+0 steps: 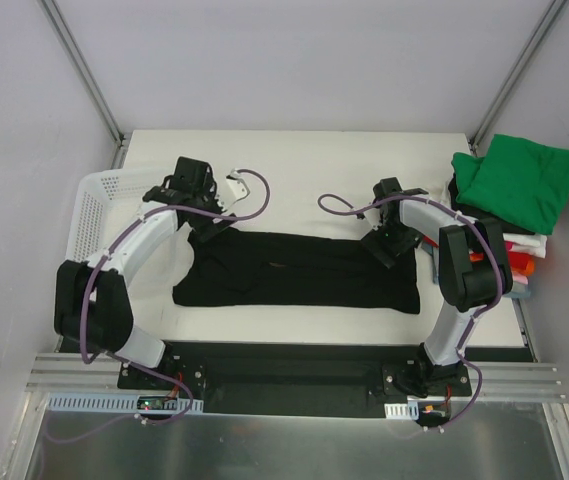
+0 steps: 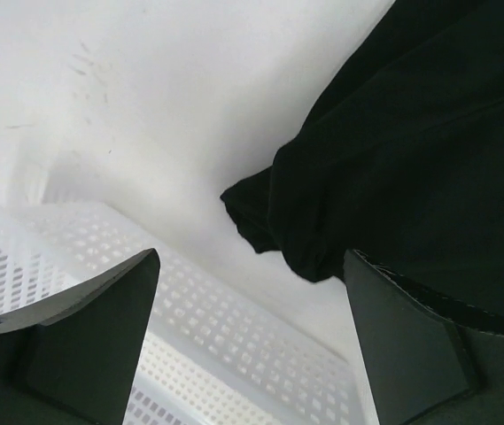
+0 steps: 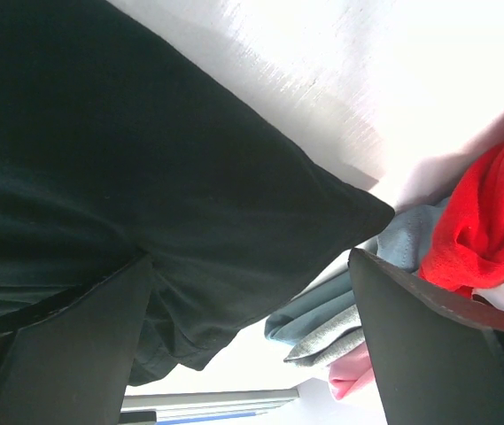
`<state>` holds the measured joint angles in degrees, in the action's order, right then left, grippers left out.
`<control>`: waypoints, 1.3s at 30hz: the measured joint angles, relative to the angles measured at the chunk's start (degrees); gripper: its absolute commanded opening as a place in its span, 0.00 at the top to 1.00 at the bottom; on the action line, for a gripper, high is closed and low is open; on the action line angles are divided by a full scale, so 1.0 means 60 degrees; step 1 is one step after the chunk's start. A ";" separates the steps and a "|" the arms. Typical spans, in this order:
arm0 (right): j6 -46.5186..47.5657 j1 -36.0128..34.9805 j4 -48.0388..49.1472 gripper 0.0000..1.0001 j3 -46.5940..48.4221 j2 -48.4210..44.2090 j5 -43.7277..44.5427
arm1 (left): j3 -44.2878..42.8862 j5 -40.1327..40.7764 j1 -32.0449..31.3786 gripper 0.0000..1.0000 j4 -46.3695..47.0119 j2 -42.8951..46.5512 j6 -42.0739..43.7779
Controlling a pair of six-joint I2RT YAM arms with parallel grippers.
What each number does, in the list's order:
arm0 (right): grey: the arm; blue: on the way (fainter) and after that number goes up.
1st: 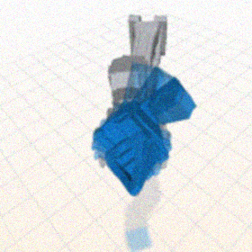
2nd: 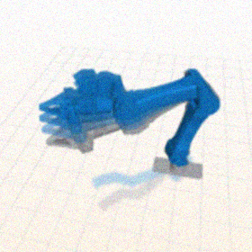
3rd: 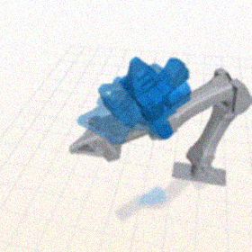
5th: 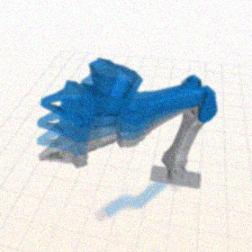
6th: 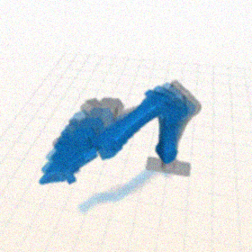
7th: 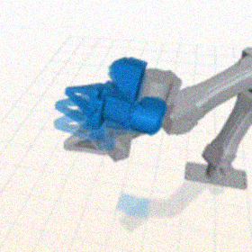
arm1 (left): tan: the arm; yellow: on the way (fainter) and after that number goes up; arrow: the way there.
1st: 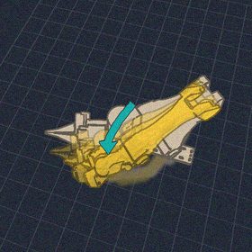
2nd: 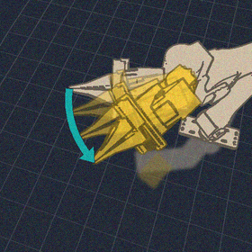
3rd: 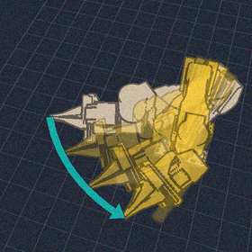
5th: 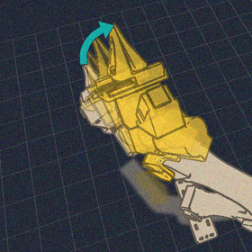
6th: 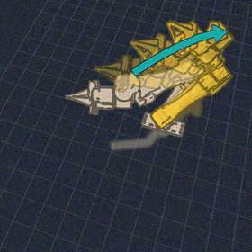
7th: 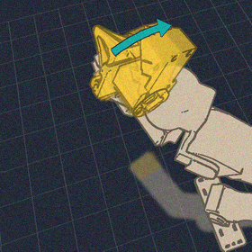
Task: Fold and stack the t-shirts
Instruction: Fold the tshirt
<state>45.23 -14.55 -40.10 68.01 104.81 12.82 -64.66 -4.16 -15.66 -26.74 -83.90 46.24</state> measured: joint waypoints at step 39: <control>-0.0033 -0.0393 -0.0040 0.03 0.0328 0.0022 0.0856 | -0.0965 -0.1198 -0.0026 0.01 -0.0007 -0.3038 -0.0820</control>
<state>45.04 -16.91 -40.34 69.97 104.95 17.96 -70.46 -11.35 -15.81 -26.79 -102.13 41.32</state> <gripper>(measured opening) 0.966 0.993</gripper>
